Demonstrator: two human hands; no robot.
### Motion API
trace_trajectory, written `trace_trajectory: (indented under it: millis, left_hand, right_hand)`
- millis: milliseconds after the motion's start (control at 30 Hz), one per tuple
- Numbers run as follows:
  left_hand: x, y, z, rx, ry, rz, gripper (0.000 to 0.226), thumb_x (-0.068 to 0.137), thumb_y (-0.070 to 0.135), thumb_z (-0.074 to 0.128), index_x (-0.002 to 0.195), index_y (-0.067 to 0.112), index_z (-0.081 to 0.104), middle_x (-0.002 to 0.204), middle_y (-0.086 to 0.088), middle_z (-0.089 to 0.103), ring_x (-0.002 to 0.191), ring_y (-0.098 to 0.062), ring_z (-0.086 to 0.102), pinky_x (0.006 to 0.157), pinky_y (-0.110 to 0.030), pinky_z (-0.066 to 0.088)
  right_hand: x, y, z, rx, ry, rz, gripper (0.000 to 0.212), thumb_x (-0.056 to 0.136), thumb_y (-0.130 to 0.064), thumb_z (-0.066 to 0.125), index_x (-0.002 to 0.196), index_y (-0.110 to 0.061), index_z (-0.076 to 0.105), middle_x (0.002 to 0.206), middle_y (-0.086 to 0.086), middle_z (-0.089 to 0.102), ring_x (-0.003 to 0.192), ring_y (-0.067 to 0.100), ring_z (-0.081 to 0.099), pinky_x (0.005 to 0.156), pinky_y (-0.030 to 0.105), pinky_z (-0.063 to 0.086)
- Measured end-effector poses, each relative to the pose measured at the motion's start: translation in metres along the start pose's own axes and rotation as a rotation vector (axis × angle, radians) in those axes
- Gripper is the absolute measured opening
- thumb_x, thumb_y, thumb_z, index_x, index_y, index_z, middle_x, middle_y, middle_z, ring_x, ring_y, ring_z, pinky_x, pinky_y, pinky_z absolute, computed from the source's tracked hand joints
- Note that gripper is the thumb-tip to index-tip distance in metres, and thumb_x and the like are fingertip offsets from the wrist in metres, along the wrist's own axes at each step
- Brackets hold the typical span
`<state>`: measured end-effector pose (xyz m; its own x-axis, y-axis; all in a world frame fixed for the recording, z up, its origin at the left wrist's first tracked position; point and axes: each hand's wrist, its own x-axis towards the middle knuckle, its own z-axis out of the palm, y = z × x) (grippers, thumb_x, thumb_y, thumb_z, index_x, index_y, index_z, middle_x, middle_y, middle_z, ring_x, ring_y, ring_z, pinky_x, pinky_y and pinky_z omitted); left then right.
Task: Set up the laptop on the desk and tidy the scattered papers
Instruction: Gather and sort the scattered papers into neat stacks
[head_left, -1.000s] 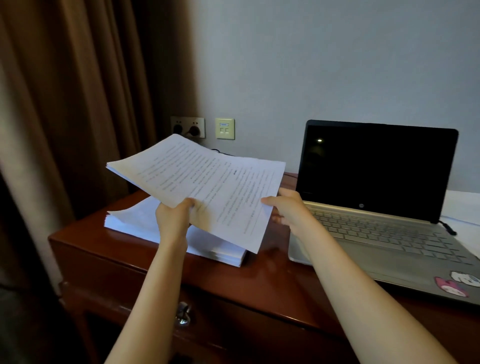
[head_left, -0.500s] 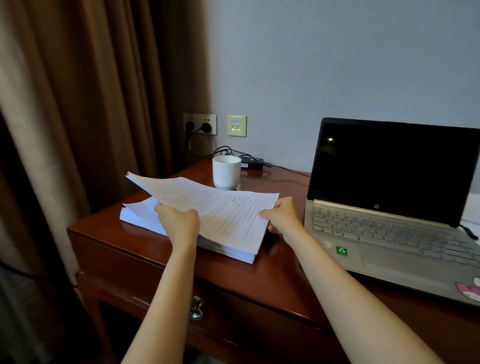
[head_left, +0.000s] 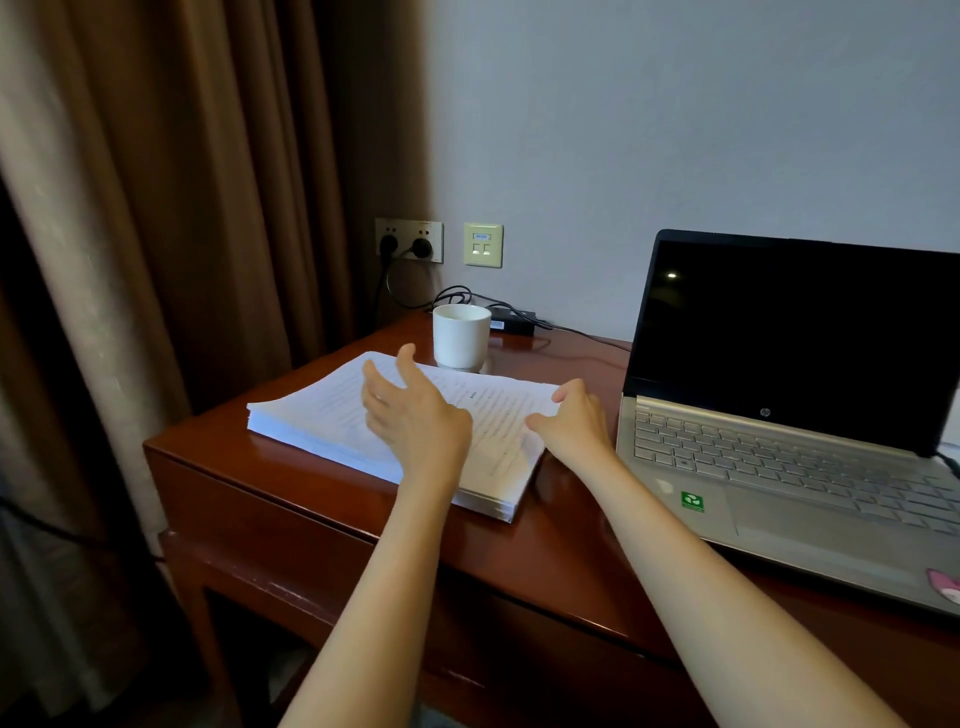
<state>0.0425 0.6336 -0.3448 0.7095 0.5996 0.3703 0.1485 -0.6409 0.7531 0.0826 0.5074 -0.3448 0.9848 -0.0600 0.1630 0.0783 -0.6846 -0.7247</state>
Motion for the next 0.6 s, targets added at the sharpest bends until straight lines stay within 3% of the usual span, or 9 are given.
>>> trace_trajectory:
  millis: [133, 200, 300, 467, 600]
  left_hand:
    - [0.000, 0.022, 0.009, 0.050, -0.220, 0.152, 0.071, 0.084, 0.002, 0.053, 0.145, 0.016, 0.020, 0.152, -0.014, 0.019, 0.136, -0.033, 0.025, 0.107, -0.044, 0.028]
    - [0.002, 0.034, 0.017, 0.048, -0.442, 0.208, 0.072, 0.086, 0.007, 0.053, 0.148, 0.017, 0.017, 0.153, -0.009, 0.022, 0.136, -0.031, 0.029, 0.109, -0.045, 0.031]
    - [0.001, 0.051, 0.031, 0.145, -0.726, 0.272, 0.078, 0.088, 0.016, 0.053, 0.151, 0.020, 0.007, 0.158, -0.008, 0.010, 0.144, -0.030, 0.016, 0.114, -0.048, 0.024]
    - [-0.014, 0.082, 0.045, 0.347, -0.799, 0.455, 0.075, 0.093, 0.024, 0.049, 0.152, 0.022, 0.003, 0.159, -0.009, 0.000, 0.146, -0.032, -0.001, 0.117, -0.050, 0.013]
    - [-0.030, 0.103, 0.060, 0.456, -0.892, 0.597, 0.075, 0.093, 0.032, 0.051, 0.151, 0.021, 0.006, 0.159, -0.009, 0.002, 0.146, -0.034, -0.001, 0.116, -0.052, 0.009]
  right_hand:
    - [0.004, 0.007, -0.021, -0.079, 0.038, -0.044, 0.032, 0.087, -0.016, 0.055, 0.117, -0.012, 0.047, 0.123, 0.009, 0.049, 0.096, 0.021, 0.047, 0.072, 0.026, 0.033]
    - [0.005, 0.011, -0.034, -0.134, 0.043, -0.071, 0.032, 0.088, -0.018, 0.054, 0.119, -0.013, 0.048, 0.125, 0.009, 0.048, 0.106, 0.023, 0.050, 0.078, 0.026, 0.036]
    - [0.004, 0.020, -0.054, -0.276, 0.012, -0.118, 0.039, 0.090, -0.019, 0.052, 0.128, -0.013, 0.043, 0.130, 0.010, 0.045, 0.116, 0.027, 0.048, 0.091, 0.033, 0.041]
    - [0.001, 0.043, -0.090, -0.506, 0.059, -0.131, 0.049, 0.093, -0.023, 0.050, 0.138, -0.014, 0.034, 0.134, 0.011, 0.043, 0.121, 0.028, 0.044, 0.094, 0.037, 0.041]
    - [-0.002, 0.068, -0.119, -0.598, 0.079, -0.023, 0.055, 0.093, -0.028, 0.052, 0.142, -0.014, 0.031, 0.140, 0.012, 0.041, 0.127, 0.029, 0.040, 0.101, 0.039, 0.038]
